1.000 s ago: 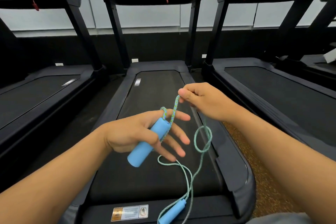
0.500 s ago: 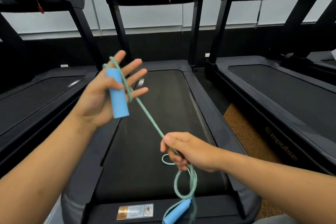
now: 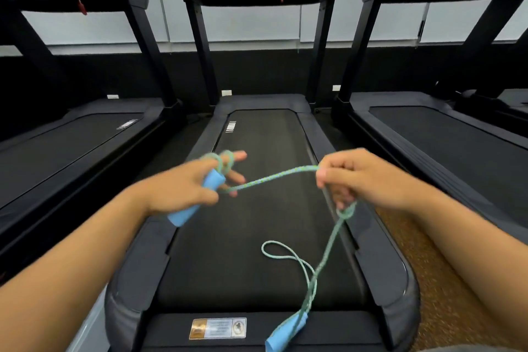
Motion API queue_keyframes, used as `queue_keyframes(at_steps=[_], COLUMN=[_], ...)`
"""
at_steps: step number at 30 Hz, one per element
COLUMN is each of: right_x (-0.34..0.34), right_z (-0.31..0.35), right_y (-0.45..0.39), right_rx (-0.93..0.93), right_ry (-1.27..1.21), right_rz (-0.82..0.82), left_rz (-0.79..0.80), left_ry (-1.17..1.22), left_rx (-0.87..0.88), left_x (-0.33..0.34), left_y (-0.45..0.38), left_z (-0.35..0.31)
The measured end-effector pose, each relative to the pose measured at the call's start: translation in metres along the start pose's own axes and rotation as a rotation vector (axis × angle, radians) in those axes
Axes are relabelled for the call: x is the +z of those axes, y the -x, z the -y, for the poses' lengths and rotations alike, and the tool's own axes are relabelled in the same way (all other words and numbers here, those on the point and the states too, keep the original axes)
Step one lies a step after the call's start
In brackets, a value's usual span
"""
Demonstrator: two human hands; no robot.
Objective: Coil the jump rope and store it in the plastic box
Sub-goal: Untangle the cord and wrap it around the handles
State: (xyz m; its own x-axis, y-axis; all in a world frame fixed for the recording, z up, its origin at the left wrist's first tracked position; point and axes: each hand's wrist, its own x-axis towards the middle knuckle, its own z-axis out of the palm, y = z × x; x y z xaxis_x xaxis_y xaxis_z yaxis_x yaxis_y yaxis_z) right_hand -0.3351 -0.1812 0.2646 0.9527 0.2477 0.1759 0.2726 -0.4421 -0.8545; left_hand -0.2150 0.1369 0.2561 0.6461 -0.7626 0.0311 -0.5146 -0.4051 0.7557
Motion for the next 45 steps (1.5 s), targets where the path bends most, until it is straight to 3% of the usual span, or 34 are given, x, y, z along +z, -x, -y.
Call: queue_keyframes(at_steps=[2,5,10,13,17,20,23,26,28,31,35,38,42,45], right_x=[-0.016,-0.034,-0.049,-0.053,-0.059,-0.064,-0.074,-0.082,-0.084,-0.082,-0.054,-0.012,0.044,0.071], right_z=[0.012,0.016,-0.005,-0.026,-0.044,-0.043,-0.029,-0.009,0.000,-0.002,-0.027,-0.051,-0.064,-0.054], right_y=[-0.004,-0.007,-0.005,-0.003,0.000,0.001,-0.001,-0.010,-0.023,-0.047,-0.068,-0.072,-0.066,-0.055], right_rx=[-0.058,-0.012,0.145,0.217,0.309,0.334,0.268,0.114,0.031,-0.008,0.057,0.132,0.142,0.143], right_ry=[-0.053,-0.149,-0.314,-0.373,-0.296,-0.131,-0.161,-0.257,-0.292,-0.290,-0.248,-0.177,-0.162,-0.172], right_rz=[-0.032,0.052,0.260,0.340,0.280,0.231,0.139,0.025,-0.059,-0.186,-0.278,-0.202,-0.025,0.088], left_rz=[0.191,0.222,-0.089,-0.247,-0.316,-0.311,-0.163,0.193,0.359,0.489,0.594,0.429,-0.202,-0.346], left_ry=[-0.153,-0.178,0.465,0.722,0.738,0.576,0.334,0.053,0.045,0.346,1.011,1.267,1.113,0.850], left_rx=[-0.011,0.031,0.014,0.048,0.066,0.023,-0.068,-0.116,-0.107,0.022,0.313,0.439,0.346,0.291], left_x=[0.020,0.026,-0.007,-0.019,-0.022,-0.018,-0.008,0.006,0.015,0.020,0.020,0.024,0.026,0.025], left_y=[-0.008,-0.013,-0.010,-0.013,-0.016,-0.017,-0.016,-0.015,-0.017,-0.017,-0.019,-0.020,-0.024,-0.026], left_z=[-0.009,-0.020,-0.004,0.007,0.011,0.011,0.010,-0.001,-0.008,-0.015,-0.026,-0.040,-0.052,-0.042])
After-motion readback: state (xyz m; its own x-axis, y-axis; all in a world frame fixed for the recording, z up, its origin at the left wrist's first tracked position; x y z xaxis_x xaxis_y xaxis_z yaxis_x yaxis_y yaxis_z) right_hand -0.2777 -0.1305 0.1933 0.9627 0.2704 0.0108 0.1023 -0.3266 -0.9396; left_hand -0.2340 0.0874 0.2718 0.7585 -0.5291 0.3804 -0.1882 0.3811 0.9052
